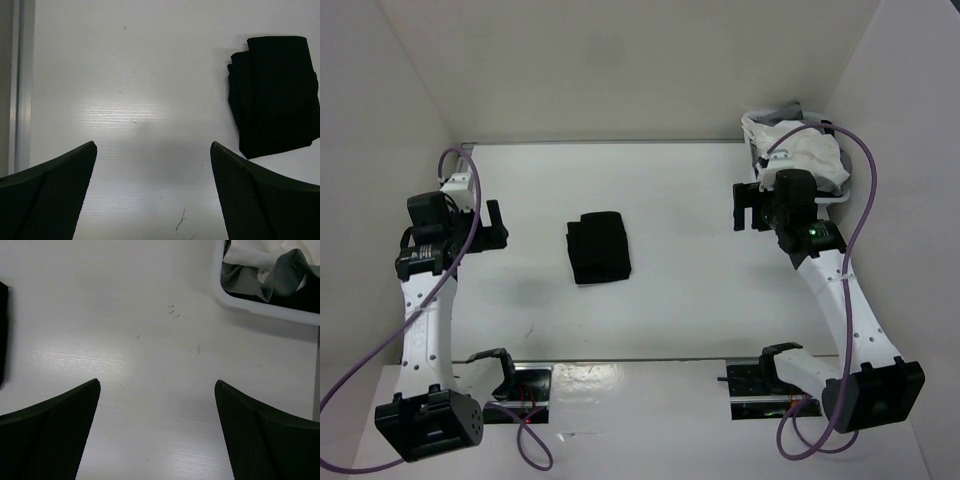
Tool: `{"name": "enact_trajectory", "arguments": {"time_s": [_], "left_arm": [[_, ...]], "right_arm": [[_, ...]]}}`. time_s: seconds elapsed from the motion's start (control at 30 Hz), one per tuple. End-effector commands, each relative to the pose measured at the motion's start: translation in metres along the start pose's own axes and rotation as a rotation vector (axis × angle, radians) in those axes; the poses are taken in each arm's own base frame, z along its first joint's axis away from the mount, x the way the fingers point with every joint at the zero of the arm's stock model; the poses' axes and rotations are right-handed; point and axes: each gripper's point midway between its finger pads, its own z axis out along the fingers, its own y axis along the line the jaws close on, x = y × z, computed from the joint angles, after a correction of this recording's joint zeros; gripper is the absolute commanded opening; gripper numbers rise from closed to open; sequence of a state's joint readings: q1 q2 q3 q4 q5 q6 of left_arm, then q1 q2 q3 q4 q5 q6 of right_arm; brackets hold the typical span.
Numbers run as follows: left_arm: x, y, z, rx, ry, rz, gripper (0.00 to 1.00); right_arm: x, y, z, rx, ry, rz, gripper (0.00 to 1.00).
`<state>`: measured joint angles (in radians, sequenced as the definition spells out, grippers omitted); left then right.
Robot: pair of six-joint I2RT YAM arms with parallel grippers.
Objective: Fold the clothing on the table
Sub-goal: Fold the skirt
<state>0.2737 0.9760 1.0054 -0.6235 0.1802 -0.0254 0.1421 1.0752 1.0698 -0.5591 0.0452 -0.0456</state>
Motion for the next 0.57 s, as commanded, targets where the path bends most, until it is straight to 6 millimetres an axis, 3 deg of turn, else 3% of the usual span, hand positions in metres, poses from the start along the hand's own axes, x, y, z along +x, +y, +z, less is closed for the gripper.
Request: {"name": "enact_trajectory", "arguments": {"time_s": [0.0, 0.17, 0.53], "left_arm": [[-0.014, -0.002, -0.004, 0.015, -0.050, 0.026, 1.00], [-0.021, -0.004, -0.015, 0.012, -0.095, 0.036, 1.00], [-0.019, -0.011, -0.016, 0.050, -0.088, 0.045, 1.00]], "right_arm": [[-0.009, -0.008, -0.003, 0.036, -0.045, 0.007, 0.99], [-0.003, -0.011, 0.004, 0.054, -0.016, -0.004, 0.99], [0.005, -0.008, 0.011, 0.034, 0.012, -0.015, 0.99]]}}
